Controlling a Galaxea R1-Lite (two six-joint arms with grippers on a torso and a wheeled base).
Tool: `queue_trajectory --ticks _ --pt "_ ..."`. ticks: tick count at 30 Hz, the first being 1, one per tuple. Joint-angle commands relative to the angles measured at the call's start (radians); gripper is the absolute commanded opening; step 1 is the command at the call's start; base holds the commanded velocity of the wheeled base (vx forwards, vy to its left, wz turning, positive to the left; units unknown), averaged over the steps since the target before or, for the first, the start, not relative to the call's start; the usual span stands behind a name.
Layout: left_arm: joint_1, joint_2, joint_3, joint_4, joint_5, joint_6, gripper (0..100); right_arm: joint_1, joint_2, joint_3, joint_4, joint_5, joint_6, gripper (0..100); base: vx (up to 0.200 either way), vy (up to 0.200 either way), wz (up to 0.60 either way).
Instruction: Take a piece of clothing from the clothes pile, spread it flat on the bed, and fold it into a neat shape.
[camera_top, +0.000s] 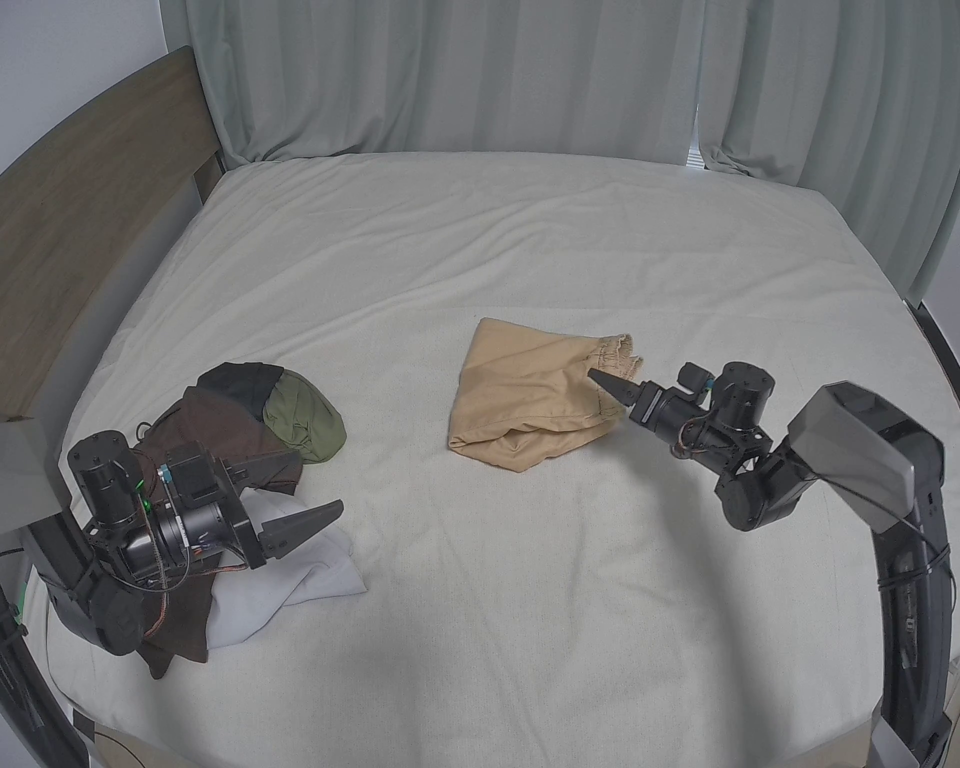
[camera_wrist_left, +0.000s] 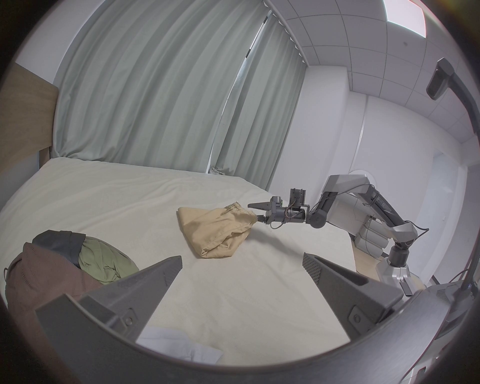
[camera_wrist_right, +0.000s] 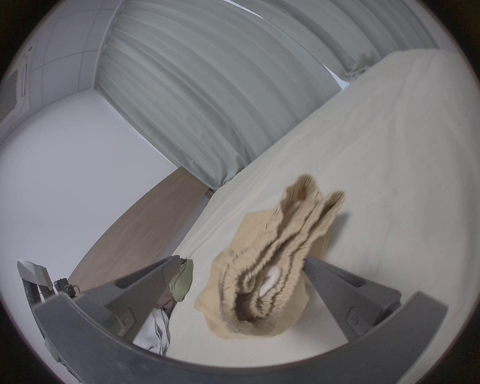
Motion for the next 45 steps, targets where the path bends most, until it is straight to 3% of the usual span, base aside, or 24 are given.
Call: queue_trajectory --ticks 1,7,12,22,32,35,38,39,40,42,45 --pt "-0.005 -0.008 -0.002 0.0 0.001 -0.002 100 -0.036 -0.144 0.079 -0.003 0.001 -0.019 100 0.0 0.0 0.0" --pt "-0.005 -0.014 -0.002 0.0 0.001 -0.002 100 -0.024 -0.204 0.077 0.014 0.001 -0.022 100 0.0 0.0 0.0" --pt "-0.005 -0.014 -0.004 0.0 0.001 -0.002 100 0.031 -0.192 0.028 0.045 0.001 -0.022 100 0.0 0.0 0.0" --pt "-0.005 -0.014 0.001 0.0 0.0 -0.005 100 0.064 0.054 -0.096 0.046 0.0 -0.021 100 0.0 0.0 0.0" --pt "-0.01 -0.014 -0.001 -0.002 -0.003 -0.013 100 0.065 0.118 -0.088 0.034 -0.002 -0.039 100 0.0 0.0 0.0" --pt "-0.04 -0.05 0.002 -0.003 -0.016 -0.071 100 0.068 0.08 -0.064 0.032 -0.003 -0.038 100 0.0 0.0 0.0" --pt "-0.105 -0.172 0.028 -0.003 -0.023 -0.252 100 0.08 -0.081 0.027 0.031 -0.039 -0.041 100 0.0 0.0 0.0" --pt "-0.109 -0.177 0.028 -0.003 -0.023 -0.26 100 0.08 -0.091 0.031 0.031 -0.04 -0.041 100 0.0 0.0 0.0" --pt "-0.145 -0.249 0.033 -0.002 -0.025 -0.359 100 0.09 -0.204 0.099 0.025 -0.045 -0.042 100 0.0 0.0 0.0" --pt "-0.181 -0.298 0.035 -0.002 -0.026 -0.451 100 0.093 -0.338 0.183 0.037 -0.045 -0.051 100 0.0 0.0 0.0" --pt "-0.241 -0.304 0.045 -0.002 -0.026 -0.47 100 0.099 -0.497 0.297 0.055 -0.046 -0.096 100 0.0 0.0 0.0"
